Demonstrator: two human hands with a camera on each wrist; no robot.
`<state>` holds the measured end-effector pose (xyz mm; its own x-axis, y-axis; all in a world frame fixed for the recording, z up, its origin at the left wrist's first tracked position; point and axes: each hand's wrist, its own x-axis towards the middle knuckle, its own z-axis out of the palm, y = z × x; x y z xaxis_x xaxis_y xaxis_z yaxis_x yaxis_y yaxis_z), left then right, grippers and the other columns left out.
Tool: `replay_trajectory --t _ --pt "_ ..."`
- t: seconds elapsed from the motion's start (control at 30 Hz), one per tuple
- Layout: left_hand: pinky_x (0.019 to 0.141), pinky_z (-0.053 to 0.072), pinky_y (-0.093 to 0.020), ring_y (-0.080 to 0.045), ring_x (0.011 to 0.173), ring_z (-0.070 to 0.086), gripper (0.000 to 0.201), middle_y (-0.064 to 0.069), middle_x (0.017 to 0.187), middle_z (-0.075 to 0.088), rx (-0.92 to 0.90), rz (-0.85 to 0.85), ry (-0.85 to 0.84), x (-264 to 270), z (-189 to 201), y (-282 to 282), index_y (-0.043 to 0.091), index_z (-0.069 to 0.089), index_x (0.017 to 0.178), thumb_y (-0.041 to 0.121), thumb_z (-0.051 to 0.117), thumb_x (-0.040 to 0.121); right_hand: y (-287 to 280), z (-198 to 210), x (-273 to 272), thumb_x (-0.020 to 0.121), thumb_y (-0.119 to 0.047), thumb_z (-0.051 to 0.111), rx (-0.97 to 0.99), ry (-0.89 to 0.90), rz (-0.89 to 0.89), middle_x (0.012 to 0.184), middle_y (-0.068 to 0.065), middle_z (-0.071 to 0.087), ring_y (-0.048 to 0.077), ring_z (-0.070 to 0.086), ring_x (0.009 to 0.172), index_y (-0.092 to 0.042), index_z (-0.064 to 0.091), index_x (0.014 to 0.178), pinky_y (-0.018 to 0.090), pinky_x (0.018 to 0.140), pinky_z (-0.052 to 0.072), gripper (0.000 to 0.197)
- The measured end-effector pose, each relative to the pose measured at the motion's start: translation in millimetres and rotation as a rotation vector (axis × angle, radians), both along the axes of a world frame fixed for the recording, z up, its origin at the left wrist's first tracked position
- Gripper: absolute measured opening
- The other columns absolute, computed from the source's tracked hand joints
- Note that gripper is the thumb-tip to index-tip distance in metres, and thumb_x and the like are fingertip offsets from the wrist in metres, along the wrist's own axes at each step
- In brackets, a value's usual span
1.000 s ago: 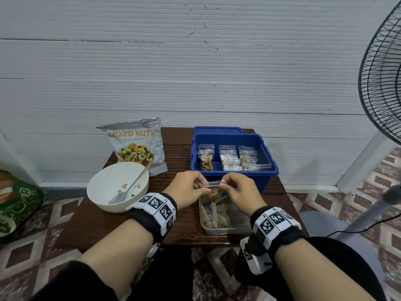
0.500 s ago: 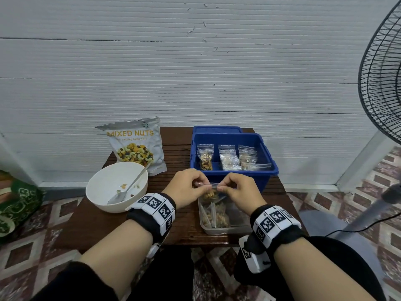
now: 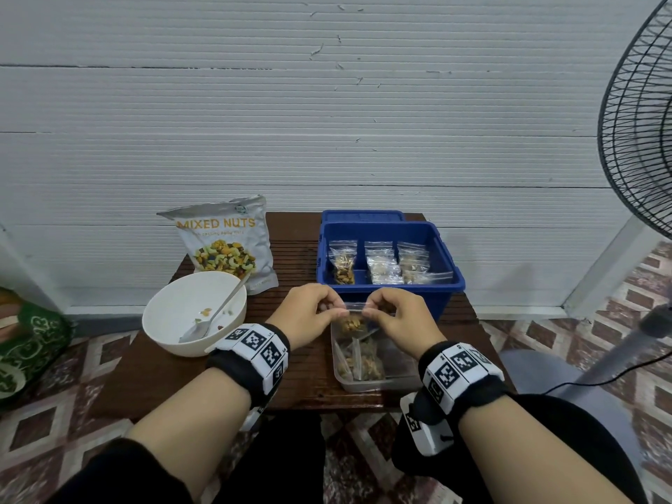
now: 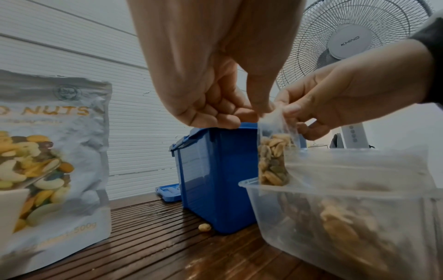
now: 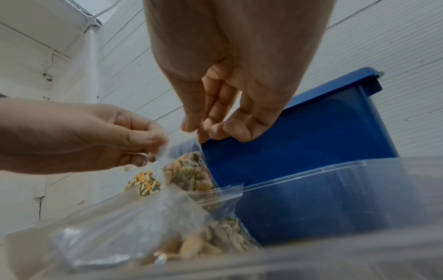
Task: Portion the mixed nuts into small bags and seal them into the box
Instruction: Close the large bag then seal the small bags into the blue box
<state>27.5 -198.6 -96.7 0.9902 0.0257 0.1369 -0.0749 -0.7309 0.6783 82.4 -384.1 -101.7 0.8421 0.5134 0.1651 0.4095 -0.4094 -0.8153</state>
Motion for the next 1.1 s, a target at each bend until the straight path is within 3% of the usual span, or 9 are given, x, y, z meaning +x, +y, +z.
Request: replay_trajectory --t 0.17,0.37,0.57,0.7,0.83,0.97,1.0,1.1 --pt "0.069 0.037 -0.003 -0.001 0.076 0.053 0.007 0.012 0.08 0.06 0.03 -0.005 -0.08 -1 0 0 0.022 0.066 0.08 0.02 0.071 0.085 2 3 -4 0.085 -0.011 0.069 0.003 -0.023 0.041 0.081 -0.006 0.059 0.0 0.05 0.07 -0.018 0.064 0.084 0.007 0.066 0.039 0.009" --pt "0.069 0.038 -0.004 -0.003 0.078 0.056 0.004 0.014 0.081 0.06 -0.01 -0.014 -0.06 -2 0 -2 0.021 0.069 0.082 0.021 0.072 0.084 5 1 -2 0.083 -0.004 0.068 -0.046 -0.087 0.042 0.08 -0.007 0.054 0.0 0.046 0.073 -0.02 0.061 0.077 0.007 0.068 0.035 0.018" --pt "0.067 0.043 -0.012 -0.004 0.078 0.06 0.018 0.007 0.081 0.068 -0.149 0.147 -0.082 -5 10 7 0.027 0.069 0.078 0.041 0.063 0.088 8 12 0 0.087 -0.008 0.065 -0.009 -0.059 -0.002 0.078 -0.007 0.058 0.001 0.051 0.074 -0.011 0.063 0.081 0.008 0.066 0.037 0.007" --pt "0.064 0.035 -0.002 0.003 0.081 0.057 0.025 0.014 0.083 0.067 -0.197 0.287 -0.11 7 22 23 0.023 0.07 0.083 0.036 0.052 0.096 9 42 6 0.09 -0.009 0.061 0.0 -0.065 -0.023 0.075 -0.01 0.057 -0.002 0.051 0.071 -0.02 0.058 0.08 0.008 0.062 0.037 0.015" --pt "0.073 0.037 -0.013 -0.006 0.094 0.058 0.019 0.008 0.097 0.067 -0.283 0.391 -0.063 26 21 37 0.019 0.07 0.097 0.029 0.053 0.097 13 76 23 0.09 -0.007 0.061 0.019 -0.124 -0.068 0.066 -0.011 0.05 0.0 0.045 0.061 -0.024 0.052 0.075 0.011 0.059 0.036 0.024" --pt "0.066 0.038 0.0 -0.006 0.094 0.055 0.018 0.003 0.104 0.064 -0.362 0.417 -0.036 44 16 42 0.015 0.066 0.108 0.022 0.055 0.096 23 101 54 0.09 -0.007 0.059 -0.116 -0.164 -0.053 0.066 -0.01 0.05 -0.001 0.044 0.06 -0.016 0.055 0.081 0.003 0.054 0.035 0.014" --pt "0.071 0.039 -0.001 -0.008 0.097 0.057 0.017 0.002 0.105 0.064 -0.376 0.422 -0.026 49 14 43 0.015 0.066 0.108 0.021 0.056 0.096 27 105 63 0.091 -0.008 0.058 -0.163 -0.162 -0.03 0.068 -0.01 0.051 -0.001 0.045 0.062 -0.016 0.054 0.082 0.003 0.054 0.035 0.013" --pt "0.09 0.046 -0.023 -0.013 0.104 0.06 0.013 0.003 0.104 0.063 -0.419 0.439 0.028 65 7 47 0.02 0.061 0.106 0.024 0.057 0.095 42 108 88 0.092 -0.006 0.054 -0.346 -0.15 0.059 0.074 -0.01 0.051 0.004 0.047 0.067 -0.014 0.053 0.087 0.01 0.057 0.035 0.01"
